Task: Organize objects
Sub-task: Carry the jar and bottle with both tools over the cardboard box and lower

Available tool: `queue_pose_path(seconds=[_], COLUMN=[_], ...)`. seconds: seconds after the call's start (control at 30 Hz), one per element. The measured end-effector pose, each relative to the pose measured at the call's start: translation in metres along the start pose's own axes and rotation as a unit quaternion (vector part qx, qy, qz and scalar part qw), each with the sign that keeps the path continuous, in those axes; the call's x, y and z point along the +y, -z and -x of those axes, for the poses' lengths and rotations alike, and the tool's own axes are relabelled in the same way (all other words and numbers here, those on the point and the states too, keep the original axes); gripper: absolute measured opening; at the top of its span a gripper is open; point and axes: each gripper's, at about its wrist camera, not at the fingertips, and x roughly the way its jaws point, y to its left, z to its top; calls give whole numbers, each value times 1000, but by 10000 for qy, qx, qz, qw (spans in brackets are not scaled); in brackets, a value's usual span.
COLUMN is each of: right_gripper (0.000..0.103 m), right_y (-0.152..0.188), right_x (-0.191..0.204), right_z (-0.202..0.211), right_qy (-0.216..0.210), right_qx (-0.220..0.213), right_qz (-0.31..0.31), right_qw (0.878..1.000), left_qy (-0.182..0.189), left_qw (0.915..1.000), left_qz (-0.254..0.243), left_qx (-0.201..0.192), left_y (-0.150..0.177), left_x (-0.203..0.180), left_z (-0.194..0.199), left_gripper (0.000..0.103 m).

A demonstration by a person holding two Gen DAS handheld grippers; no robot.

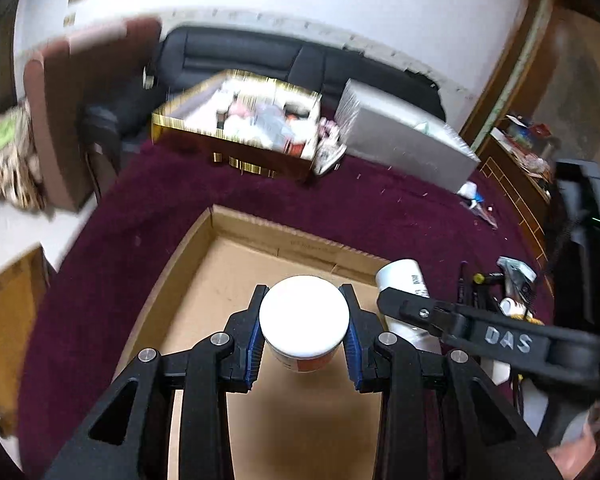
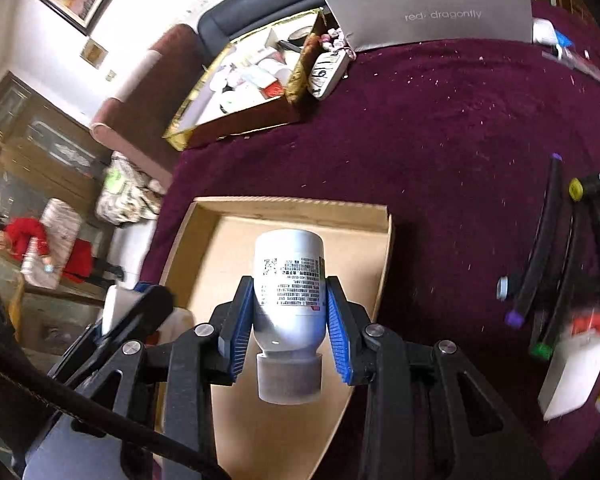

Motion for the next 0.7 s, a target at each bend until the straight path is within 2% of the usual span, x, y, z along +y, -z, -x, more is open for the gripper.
queue_pose_path(seconds=[0.1, 0.2, 0.33, 0.5, 0.7], right_gripper=[32, 32, 33, 33, 35], right_y=[-3, -6, -8, -10, -15], right_x=[-2, -8, -13, -10, -13], right_z=[-10, -17, -20, -23, -24], right_qy=[262, 435, 544, 602, 566], right_qx=[-36, -34, -73, -112, -113], right_qz=[131, 154, 182, 263, 220], right_qw=[9996, 9989, 9983, 9978, 9981], left_qy=[86, 12, -23, -56, 171], left_qw=[9996, 9990, 9985, 9985, 9949], left_qz=[203, 310, 398, 347, 698], left_qx=[185, 314, 386, 412, 714], left_y=[2, 4, 1, -1, -4], left_x=[4, 6, 11, 6, 15], left_z=[-21, -40, -52, -58, -70], left_gripper=[29, 29, 29, 29, 36])
